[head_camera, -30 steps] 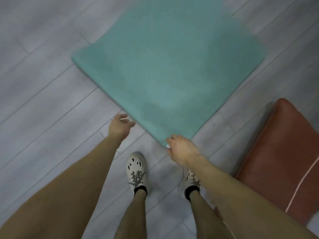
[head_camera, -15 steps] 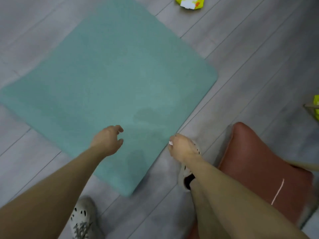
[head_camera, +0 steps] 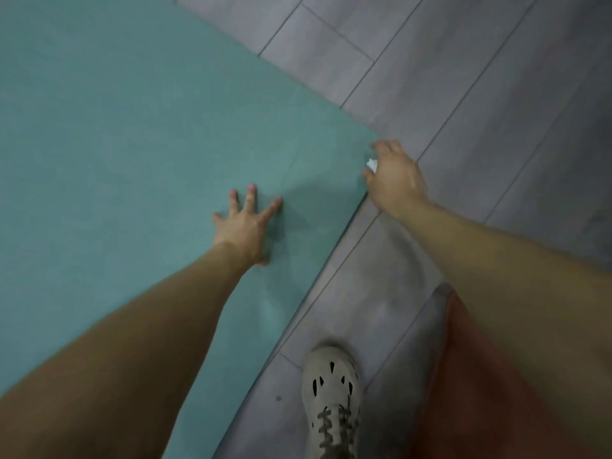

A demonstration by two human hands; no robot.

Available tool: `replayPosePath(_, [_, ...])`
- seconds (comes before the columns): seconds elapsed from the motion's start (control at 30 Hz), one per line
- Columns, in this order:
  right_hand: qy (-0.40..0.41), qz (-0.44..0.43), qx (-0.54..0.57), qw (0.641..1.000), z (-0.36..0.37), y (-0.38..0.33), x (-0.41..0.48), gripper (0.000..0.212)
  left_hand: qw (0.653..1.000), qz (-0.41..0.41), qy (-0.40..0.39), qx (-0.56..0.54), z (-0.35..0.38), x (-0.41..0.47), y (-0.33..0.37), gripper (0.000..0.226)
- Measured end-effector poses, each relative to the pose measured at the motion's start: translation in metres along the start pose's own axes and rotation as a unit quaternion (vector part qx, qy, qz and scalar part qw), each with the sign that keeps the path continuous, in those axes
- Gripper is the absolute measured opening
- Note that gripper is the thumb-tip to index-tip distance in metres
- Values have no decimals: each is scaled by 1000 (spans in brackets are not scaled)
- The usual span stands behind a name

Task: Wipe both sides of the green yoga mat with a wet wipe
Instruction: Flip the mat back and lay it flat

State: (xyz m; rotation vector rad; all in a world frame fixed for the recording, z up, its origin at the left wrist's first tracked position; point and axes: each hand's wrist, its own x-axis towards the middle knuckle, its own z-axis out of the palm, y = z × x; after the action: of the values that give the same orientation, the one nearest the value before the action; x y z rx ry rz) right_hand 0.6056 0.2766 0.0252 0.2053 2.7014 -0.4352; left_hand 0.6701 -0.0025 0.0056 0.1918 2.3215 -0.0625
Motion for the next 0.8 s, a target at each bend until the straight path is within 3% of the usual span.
replayPosePath(0.1, [8, 15, 16, 1000, 9, 9, 45, 73, 999, 1, 30, 16, 22, 8, 1, 150])
replayPosePath(0.2, [-51, 25, -11, 998, 23, 13, 70, 88, 999, 16, 34, 28, 25, 9, -5, 148])
replayPosePath(0.37, [-11, 12, -40, 999, 19, 14, 77, 72, 999, 19, 32, 39, 23, 10, -5, 147])
replayPosePath(0.5, [79, -29, -110, 990, 16, 7, 56, 28, 999, 22, 11, 29, 14, 10, -5, 145])
replayPosePath(0.57, [79, -45, -99, 991, 11, -8, 39, 22, 1000, 22, -13, -12, -3, 11, -12, 128])
replayPosePath(0.67, [24, -72, -88, 993, -2, -43, -7, 25, 996, 52, -3, -77, -36, -1, -32, 80])
replayPosePath(0.8, [-39, -106, -74, 991, -3, -91, -116, 24, 972, 26, 187, -137, -63, -75, -57, 40])
